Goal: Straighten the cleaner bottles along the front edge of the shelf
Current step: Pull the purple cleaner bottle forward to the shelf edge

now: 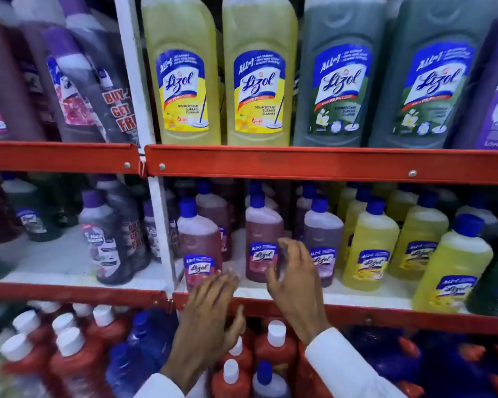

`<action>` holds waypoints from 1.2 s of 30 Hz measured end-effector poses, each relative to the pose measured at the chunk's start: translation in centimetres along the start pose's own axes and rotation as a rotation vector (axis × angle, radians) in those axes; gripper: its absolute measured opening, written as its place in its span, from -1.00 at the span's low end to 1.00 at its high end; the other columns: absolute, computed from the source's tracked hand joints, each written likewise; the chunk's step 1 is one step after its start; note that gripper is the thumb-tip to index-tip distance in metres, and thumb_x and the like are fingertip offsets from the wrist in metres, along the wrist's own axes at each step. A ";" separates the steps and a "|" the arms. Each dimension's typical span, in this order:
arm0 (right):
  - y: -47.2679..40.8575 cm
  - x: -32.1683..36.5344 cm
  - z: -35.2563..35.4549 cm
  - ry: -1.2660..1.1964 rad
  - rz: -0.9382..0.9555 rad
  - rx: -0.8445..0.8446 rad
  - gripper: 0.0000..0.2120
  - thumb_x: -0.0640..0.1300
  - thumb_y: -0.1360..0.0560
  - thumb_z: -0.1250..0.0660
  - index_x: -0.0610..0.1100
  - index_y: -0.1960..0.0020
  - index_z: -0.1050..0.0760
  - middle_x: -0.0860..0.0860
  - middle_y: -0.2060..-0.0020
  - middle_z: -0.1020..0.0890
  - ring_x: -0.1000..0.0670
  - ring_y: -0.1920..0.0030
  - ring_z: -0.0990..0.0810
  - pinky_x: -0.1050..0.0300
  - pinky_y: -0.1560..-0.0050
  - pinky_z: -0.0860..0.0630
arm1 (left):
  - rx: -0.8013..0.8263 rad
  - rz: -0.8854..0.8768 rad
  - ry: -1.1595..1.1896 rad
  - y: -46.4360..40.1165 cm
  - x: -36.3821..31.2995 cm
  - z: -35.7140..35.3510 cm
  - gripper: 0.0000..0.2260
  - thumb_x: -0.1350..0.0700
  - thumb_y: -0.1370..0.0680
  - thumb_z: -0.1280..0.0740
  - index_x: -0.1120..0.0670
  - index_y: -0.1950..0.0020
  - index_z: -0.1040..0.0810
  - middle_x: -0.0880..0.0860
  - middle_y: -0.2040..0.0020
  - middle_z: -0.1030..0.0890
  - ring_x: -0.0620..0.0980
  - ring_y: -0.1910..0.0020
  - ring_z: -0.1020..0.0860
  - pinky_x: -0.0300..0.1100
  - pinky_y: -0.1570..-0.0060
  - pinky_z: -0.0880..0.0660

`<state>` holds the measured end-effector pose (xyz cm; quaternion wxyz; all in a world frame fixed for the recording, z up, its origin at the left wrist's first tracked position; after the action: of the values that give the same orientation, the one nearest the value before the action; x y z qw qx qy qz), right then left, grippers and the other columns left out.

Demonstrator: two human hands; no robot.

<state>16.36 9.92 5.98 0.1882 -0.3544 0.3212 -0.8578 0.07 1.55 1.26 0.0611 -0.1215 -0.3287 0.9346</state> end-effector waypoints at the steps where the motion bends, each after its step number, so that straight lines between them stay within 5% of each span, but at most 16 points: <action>1: 0.1 0.0 -1.2 -0.049 -0.103 0.045 -0.47 -0.08 -0.42 -0.42 -0.15 -0.33 -0.36 -0.09 -0.18 -0.51 -0.11 -0.20 -0.51 0.10 -0.19 -0.46 | 0.032 -0.011 -0.004 0.3 0.2 -0.5 -0.53 -0.05 -0.48 -0.28 0.09 -0.36 -0.49 0.07 -0.33 -0.58 0.09 -0.30 -0.51 -0.04 -0.35 -0.31; 7: -1.3 0.6 -6.0 0.021 -0.393 0.039 -0.10 0.14 -0.23 -0.54 -0.23 -0.38 -0.24 -0.23 -0.20 -0.50 -0.26 -0.19 -0.51 -0.09 -0.12 -0.53 | 0.155 0.030 -0.011 1.8 2.4 -3.1 -0.56 -0.06 -0.51 -0.27 0.04 -0.36 -0.49 0.00 -0.29 -0.59 -0.01 -0.32 -0.46 -0.08 -0.39 -0.35; 17: -1.8 0.5 -6.4 -0.060 -0.487 -0.061 -0.18 0.22 -0.10 -0.54 -0.20 -0.16 -0.34 -0.18 0.05 -0.61 -0.23 0.09 -0.63 -0.01 0.12 -0.57 | 0.121 0.004 0.081 2.2 2.8 -3.5 -0.55 0.06 -0.45 -0.39 0.04 -0.34 -0.49 0.00 -0.26 -0.58 -0.03 -0.30 -0.41 -0.24 -0.45 -0.10; 27: 0.6 0.9 -4.3 -0.092 -0.498 0.004 -0.15 0.21 -0.07 -0.56 -0.17 -0.18 -0.34 -0.11 0.01 -0.59 -0.16 0.04 -0.61 0.16 0.12 -0.45 | 0.086 0.046 0.119 2.4 2.3 -3.7 -0.58 0.03 -0.48 -0.34 0.07 -0.33 -0.50 0.02 -0.24 -0.59 -0.02 -0.29 -0.39 -0.30 -0.47 0.00; 36: 1.5 0.5 -2.9 -0.109 -0.390 0.051 -0.12 0.35 -0.12 -0.47 -0.14 -0.23 -0.30 -0.05 -0.04 -0.52 -0.10 -0.06 -0.57 0.02 -0.01 -0.60 | 0.049 0.096 0.112 2.2 1.4 -4.4 -0.59 0.03 -0.50 -0.33 0.13 -0.31 -0.51 0.08 -0.25 -0.59 0.09 -0.30 -0.48 -0.09 -0.43 -0.22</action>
<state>14.07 9.81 3.65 0.0447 -0.4508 0.2139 -0.8655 -0.19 2.69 -3.70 0.0375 -0.1875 -0.2957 0.9360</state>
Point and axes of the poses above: each hand's wrist, its own y-axis away from the middle knuckle, its own z-axis out of the back of the hand, x = y × z, the point moved 2 cm from there along -y, towards the middle knuckle
